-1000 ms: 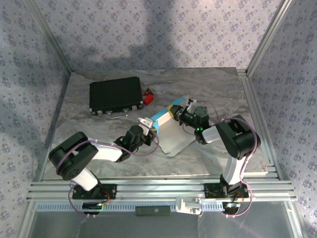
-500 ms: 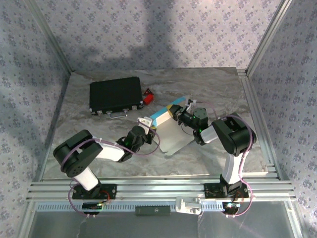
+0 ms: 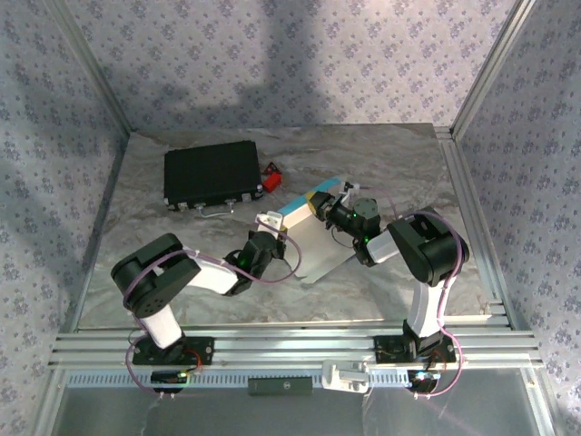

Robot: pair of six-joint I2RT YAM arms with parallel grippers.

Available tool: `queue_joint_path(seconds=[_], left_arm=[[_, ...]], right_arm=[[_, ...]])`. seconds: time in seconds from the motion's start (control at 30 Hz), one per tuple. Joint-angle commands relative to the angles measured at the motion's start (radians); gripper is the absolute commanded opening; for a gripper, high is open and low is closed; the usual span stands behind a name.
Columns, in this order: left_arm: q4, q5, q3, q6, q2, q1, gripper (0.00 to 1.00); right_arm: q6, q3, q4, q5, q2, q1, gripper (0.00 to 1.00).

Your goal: Fold the paper box

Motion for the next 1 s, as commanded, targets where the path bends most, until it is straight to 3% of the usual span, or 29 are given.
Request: queue_joint_path(seconds=[0.0,0.2,0.3,0.37,0.47,0.63,0.77,0.97], left_arm=[[0.066,-0.069,0.057,-0.020,0.021,-0.011,0.21],[-0.014,-0.194,0.117,-0.053,0.048,-0.045,0.12],[-0.130,-0.288,0.174,-0.109,0.065,-0.061,0.00],[-0.200,-0.336,0.204,-0.161,0.077,-0.068,0.00],[-0.314,-0.426,0.242,-0.267,0.094,-0.079,0.00],[-0.690,-0.546,0.365,-0.546,0.121,-0.083,0.00],[-0.718,-0.541,0.387,-0.563,0.139,-0.082,0.00],[-0.578,-0.436,0.344,-0.470,0.138,-0.056,0.04]], right_arm=[[0.006,-0.028,-0.073,-0.041,0.035,0.021,0.00],[0.018,-0.036,-0.065,-0.018,0.038,0.026,0.00],[0.027,-0.044,-0.064,0.000,0.036,0.033,0.00],[0.034,-0.051,-0.068,0.015,0.032,0.036,0.00],[0.049,-0.062,-0.073,0.038,0.023,0.044,0.00],[0.057,-0.083,-0.098,0.075,-0.005,0.055,0.00],[0.059,-0.084,-0.107,0.081,-0.019,0.057,0.00],[0.060,-0.085,-0.115,0.079,-0.023,0.057,0.00]])
